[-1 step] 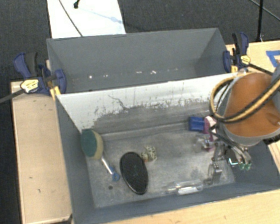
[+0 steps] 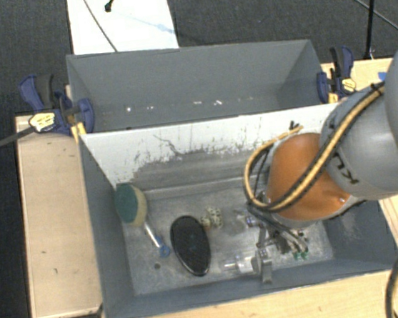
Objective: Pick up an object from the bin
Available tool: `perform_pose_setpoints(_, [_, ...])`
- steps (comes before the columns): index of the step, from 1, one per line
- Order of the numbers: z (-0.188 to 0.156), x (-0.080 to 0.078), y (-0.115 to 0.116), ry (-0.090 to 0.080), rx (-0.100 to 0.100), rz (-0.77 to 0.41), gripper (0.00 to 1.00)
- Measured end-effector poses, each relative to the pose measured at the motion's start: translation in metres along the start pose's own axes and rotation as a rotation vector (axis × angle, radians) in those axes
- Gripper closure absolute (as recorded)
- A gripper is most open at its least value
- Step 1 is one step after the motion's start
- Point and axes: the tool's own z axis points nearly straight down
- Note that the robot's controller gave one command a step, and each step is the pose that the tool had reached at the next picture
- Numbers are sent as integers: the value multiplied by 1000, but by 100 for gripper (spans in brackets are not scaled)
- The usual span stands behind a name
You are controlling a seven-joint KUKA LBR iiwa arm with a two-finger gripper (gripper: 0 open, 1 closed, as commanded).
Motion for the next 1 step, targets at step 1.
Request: perform_pose_setpoints(1, [-30,1,-45,7,3,23,0])
